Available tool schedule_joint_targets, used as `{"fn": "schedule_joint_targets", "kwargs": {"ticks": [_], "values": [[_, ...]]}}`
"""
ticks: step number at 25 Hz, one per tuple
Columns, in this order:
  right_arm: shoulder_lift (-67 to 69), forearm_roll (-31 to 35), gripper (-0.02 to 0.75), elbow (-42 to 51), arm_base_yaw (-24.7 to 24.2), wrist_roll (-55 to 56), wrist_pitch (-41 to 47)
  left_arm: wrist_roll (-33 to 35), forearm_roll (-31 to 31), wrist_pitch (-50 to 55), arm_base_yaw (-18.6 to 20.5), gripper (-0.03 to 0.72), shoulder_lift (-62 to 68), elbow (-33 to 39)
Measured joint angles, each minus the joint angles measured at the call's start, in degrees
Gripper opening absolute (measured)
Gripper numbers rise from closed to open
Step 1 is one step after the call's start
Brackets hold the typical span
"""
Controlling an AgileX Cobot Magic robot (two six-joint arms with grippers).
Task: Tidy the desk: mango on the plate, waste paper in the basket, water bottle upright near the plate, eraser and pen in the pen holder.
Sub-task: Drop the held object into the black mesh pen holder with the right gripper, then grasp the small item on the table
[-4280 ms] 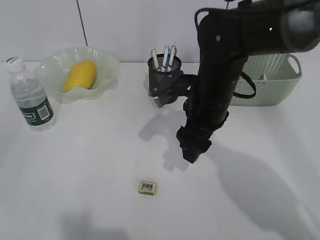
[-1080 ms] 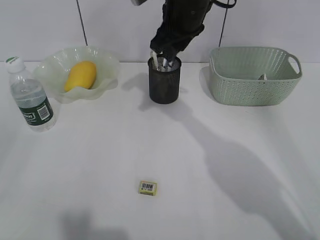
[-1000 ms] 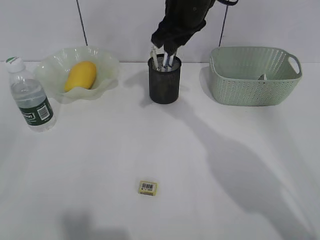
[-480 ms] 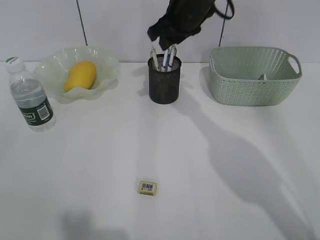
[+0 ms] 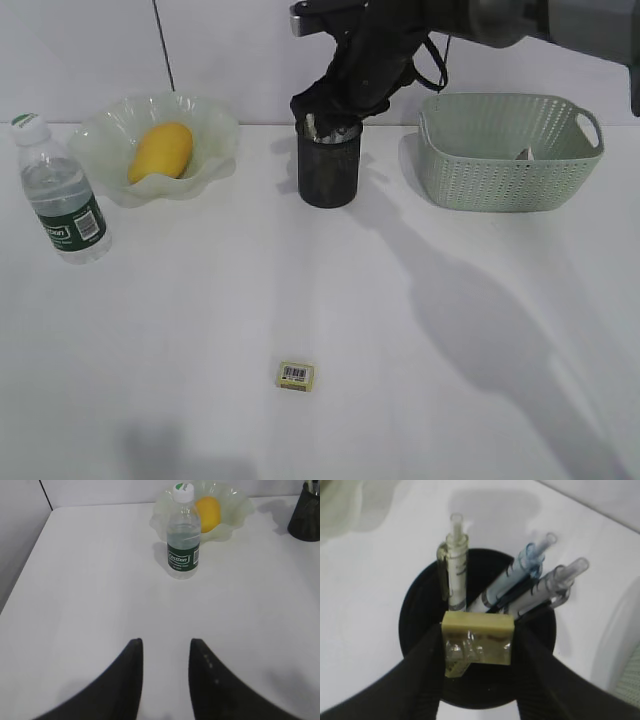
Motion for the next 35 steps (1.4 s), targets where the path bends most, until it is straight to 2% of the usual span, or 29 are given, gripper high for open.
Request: {"fn": "schedule_joint_targets", "kwargs": {"ticks": [2, 6, 9, 13, 24, 28, 35], "values": [[0.0, 0.0, 0.362, 0.0, -0.06, 0.07, -0.44, 0.0, 0.0, 0.0, 0.0, 0.246, 0.0, 0.0], [0.0, 0.0, 0.546, 0.0, -0.06, 0.17, -0.92, 0.0, 0.0, 0.0, 0.0, 0.246, 0.0, 0.0], [0.0, 0.0, 0.587, 0.0, -0.06, 0.17, -0.85, 0.0, 0.0, 0.0, 0.0, 0.246, 0.0, 0.0], [-0.37, 0.0, 0.593, -0.63, -0.06, 0.17, 2.43, 0.0, 0.0, 0.0, 0.0, 0.246, 0.0, 0.0], [-5.15, 0.0, 0.584, -9.21, -0.06, 0.28, 24.47, 0.0, 0.0, 0.0, 0.0, 0.246, 0.0, 0.0], [-6.23, 0.0, 0.577, -9.25, -0.06, 0.28, 26.61, 0.0, 0.0, 0.0, 0.0, 0.246, 0.0, 0.0], [-10.87, 3.73, 0.526, -6.01, -0.06, 0.28, 26.88, 0.0, 0.0, 0.0, 0.0, 0.246, 0.0, 0.0]]}}
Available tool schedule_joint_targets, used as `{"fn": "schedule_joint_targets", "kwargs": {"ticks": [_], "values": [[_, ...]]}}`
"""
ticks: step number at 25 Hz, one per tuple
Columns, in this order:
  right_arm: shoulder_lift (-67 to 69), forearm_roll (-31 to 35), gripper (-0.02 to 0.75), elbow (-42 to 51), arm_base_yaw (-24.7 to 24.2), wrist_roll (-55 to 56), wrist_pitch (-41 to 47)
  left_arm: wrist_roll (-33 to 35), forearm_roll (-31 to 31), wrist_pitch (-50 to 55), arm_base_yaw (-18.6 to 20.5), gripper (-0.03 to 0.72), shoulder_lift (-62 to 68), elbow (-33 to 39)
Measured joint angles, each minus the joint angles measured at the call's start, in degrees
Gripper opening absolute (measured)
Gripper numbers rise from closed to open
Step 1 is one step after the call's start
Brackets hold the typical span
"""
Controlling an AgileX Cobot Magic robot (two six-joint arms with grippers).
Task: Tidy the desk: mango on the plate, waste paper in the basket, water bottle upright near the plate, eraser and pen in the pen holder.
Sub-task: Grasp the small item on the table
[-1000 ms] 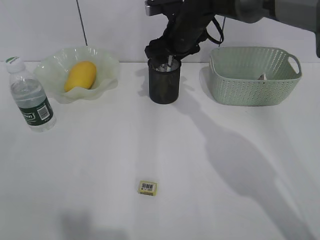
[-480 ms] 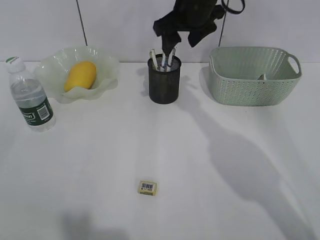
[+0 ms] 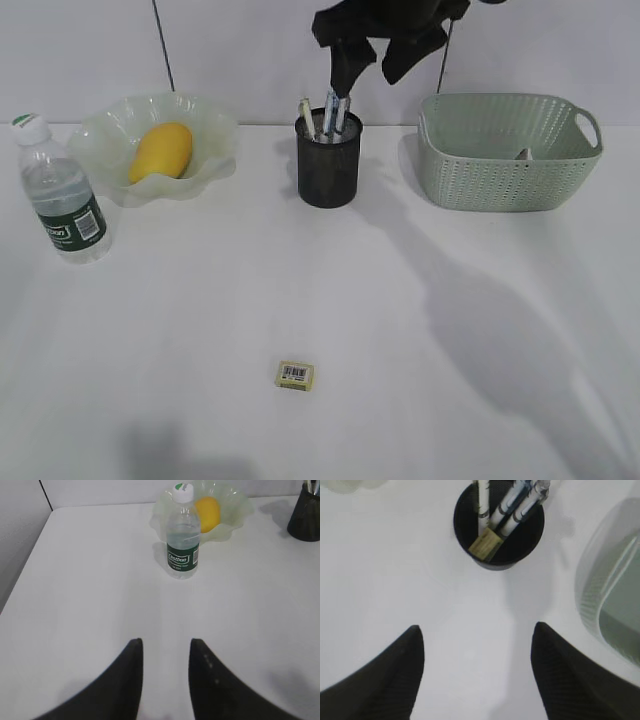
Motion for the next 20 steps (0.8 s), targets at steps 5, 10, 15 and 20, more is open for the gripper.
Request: {"fn": "schedule_joint_targets", "kwargs": {"ticks": [5, 10, 15, 20], "values": [[-5.97, 0.31, 0.521, 5.85, 0.0, -0.82, 0.0, 0.0, 0.0, 0.0, 0.0, 0.246, 0.0, 0.0], [-12.2, -0.26, 0.521, 14.07, 0.0, -1.93, 0.0, 0.0, 0.0, 0.0, 0.0, 0.246, 0.0, 0.0], [-18.34, -0.43, 0.521, 22.68, 0.0, -2.16, 0.0, 0.0, 0.0, 0.0, 0.0, 0.246, 0.0, 0.0], [-24.8, -1.21, 0.543, 31.94, 0.0, -2.33, -0.06, 0.0, 0.0, 0.0, 0.0, 0.246, 0.0, 0.0]]}}
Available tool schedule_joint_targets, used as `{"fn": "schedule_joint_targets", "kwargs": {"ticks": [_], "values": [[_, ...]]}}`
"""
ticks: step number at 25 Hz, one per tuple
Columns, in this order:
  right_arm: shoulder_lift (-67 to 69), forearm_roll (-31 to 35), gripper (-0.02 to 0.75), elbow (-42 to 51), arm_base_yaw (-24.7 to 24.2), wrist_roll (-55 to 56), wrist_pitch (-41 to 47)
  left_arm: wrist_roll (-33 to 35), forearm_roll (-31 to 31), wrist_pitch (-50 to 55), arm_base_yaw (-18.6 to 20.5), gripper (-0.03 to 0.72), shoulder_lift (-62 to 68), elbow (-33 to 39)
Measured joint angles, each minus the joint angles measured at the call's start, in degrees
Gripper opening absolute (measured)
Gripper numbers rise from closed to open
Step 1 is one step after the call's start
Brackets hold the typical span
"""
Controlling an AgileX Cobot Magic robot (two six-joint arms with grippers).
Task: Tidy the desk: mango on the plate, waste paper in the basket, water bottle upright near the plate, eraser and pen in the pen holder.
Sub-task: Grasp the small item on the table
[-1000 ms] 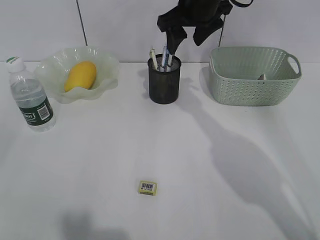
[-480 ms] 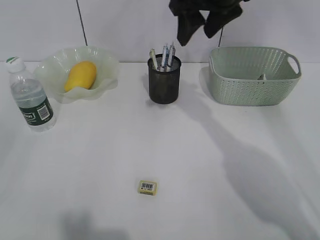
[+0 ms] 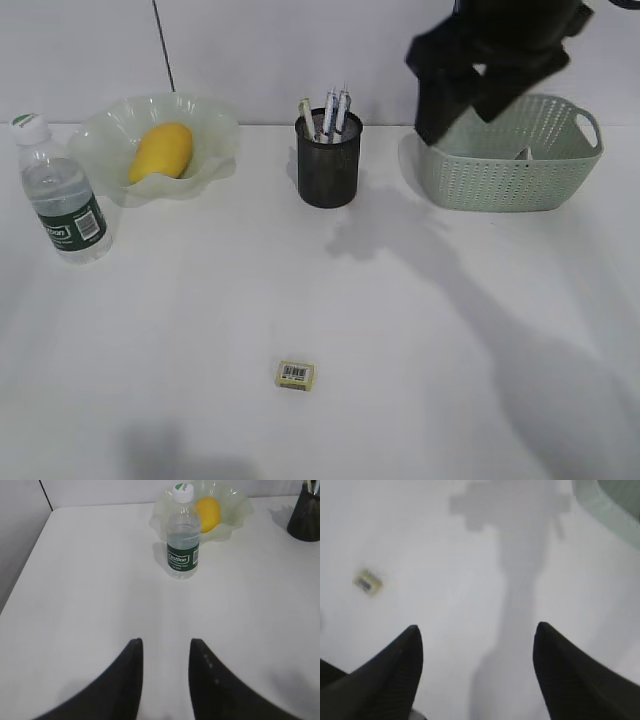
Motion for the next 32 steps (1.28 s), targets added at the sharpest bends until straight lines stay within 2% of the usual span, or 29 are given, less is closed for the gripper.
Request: {"fn": "schedule_joint_targets", "kwargs": {"ticks": [16, 32], "values": [[-17.87, -1.26, 0.551, 30.0, 0.0, 0.14, -6.18, 0.0, 0.0, 0.0, 0.0, 0.246, 0.0, 0.0], [-29.18, 0.77, 0.552, 44.2, 0.0, 1.08, -7.54, 0.0, 0.0, 0.0, 0.0, 0.246, 0.0, 0.0]]}}
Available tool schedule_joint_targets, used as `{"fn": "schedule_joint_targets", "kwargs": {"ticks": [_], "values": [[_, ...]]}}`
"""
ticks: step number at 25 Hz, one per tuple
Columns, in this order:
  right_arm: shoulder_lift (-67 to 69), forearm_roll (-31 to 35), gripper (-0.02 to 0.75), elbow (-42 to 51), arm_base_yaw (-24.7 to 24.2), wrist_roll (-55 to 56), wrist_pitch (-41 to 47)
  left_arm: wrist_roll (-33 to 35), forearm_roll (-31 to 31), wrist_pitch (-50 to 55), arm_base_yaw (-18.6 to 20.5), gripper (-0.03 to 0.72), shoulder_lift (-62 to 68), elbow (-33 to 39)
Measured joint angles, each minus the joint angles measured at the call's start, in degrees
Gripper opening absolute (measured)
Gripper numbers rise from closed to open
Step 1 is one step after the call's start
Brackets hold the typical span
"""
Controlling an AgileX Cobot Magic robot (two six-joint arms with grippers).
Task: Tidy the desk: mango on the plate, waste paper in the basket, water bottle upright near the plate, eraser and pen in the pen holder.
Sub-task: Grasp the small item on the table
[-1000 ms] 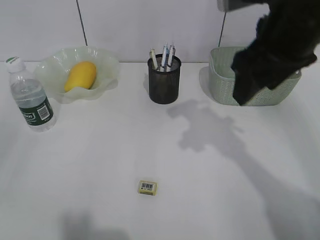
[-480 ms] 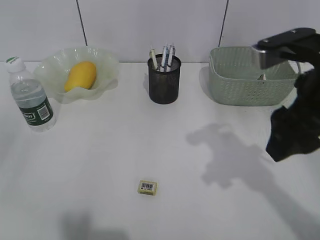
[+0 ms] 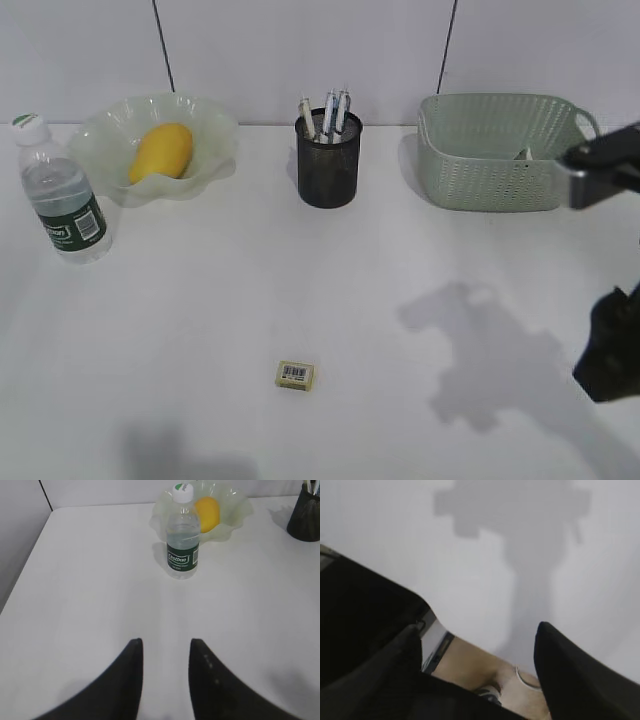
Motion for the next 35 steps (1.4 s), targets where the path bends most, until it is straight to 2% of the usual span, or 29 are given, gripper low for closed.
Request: {"fn": "schedule_joint_targets", "kwargs": {"ticks": [14, 19, 24, 35], "values": [[-9.02, 0.0, 0.552, 13.27, 0.0, 1.61, -1.16, 0.0, 0.0, 0.0, 0.0, 0.246, 0.0, 0.0], [-17.89, -0.14, 0.552, 16.19, 0.0, 2.31, -1.63, 0.0, 0.0, 0.0, 0.0, 0.246, 0.0, 0.0], [-28.92, -3.29, 0.552, 16.67, 0.0, 2.31, -2.73, 0.0, 0.0, 0.0, 0.0, 0.246, 0.0, 0.0], [-48.13, -3.99, 0.552, 18.2, 0.0, 2.31, -2.38, 0.0, 0.06, 0.0, 0.0, 0.246, 0.0, 0.0]]}}
